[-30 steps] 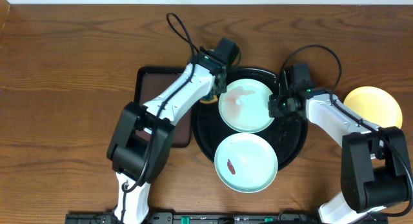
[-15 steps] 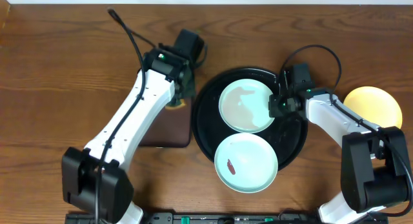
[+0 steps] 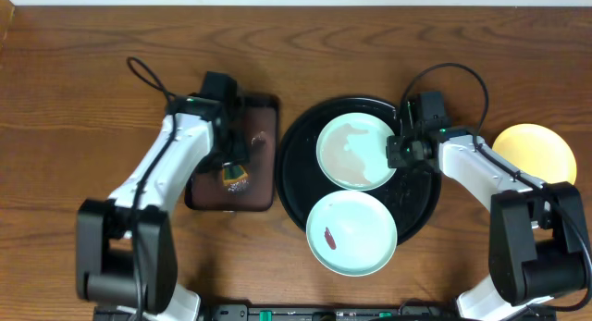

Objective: Clean dirty plates on tray and stack at the side
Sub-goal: 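Return the sponge to the small black tray with the left gripper, then lift the mint-green plate by its rim with the right gripper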

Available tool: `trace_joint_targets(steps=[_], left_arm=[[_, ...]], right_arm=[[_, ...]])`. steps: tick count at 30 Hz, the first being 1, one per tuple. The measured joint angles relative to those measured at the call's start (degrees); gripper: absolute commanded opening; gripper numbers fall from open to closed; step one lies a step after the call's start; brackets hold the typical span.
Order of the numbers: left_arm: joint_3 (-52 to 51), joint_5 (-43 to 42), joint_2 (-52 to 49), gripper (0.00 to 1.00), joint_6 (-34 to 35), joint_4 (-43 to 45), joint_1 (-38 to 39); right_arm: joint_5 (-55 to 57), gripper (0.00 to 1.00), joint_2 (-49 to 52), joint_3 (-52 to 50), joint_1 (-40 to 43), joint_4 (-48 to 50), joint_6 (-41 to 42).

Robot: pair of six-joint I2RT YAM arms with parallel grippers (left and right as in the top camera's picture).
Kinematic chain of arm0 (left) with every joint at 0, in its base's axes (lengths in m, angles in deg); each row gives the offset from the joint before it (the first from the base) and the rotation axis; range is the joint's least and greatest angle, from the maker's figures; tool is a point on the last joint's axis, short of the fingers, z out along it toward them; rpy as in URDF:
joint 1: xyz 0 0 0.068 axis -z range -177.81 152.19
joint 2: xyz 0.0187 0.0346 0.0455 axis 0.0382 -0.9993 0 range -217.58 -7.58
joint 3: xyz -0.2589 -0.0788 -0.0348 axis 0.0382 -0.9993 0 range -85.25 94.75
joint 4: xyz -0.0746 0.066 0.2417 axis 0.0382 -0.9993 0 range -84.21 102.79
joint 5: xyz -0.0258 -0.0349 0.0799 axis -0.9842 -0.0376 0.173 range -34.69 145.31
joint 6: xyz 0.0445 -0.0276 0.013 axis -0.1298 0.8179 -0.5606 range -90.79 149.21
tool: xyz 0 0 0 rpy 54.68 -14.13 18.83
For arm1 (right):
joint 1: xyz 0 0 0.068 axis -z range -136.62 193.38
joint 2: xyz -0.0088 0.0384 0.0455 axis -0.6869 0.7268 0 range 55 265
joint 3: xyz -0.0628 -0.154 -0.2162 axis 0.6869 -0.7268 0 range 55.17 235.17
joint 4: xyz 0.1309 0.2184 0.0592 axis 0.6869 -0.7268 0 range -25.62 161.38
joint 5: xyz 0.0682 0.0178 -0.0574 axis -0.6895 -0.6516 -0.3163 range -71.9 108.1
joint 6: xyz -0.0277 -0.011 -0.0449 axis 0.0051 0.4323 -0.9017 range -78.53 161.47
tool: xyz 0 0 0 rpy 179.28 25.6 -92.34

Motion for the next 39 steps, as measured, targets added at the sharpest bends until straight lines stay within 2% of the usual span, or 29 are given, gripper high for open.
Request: trace_joint_targets(steps=[7, 12, 18, 30, 39], left_arm=[[0.20, -1.79, 16.11, 0.80, -0.39, -3.08, -2.84], [0.26, -2.19, 23.04, 0.80, -0.42, -3.17, -2.84], [0.26, -2.34, 23.76, 0.81, -0.42, -3.17, -2.84], [0.26, -2.36, 23.76, 0.81, -0.42, -3.17, -2.84], [0.26, -2.36, 23.76, 0.81, -0.42, -3.19, -2.84]], right_arm=[[1.51, 0.01, -3.91, 0.70, 0.00, -5.05, -0.04], [8.09, 0.01, -17.68, 1.01, -0.63, -9.09, -0.28], [20.46, 0.01, -26.14, 1.20, -7.58, -9.81, -0.72], [32.35, 0.01, -27.63, 1.27, -16.72, 0.94, -9.99], [34.42, 0.01, -27.56, 1.27, -21.35, 5.46, -27.12]])
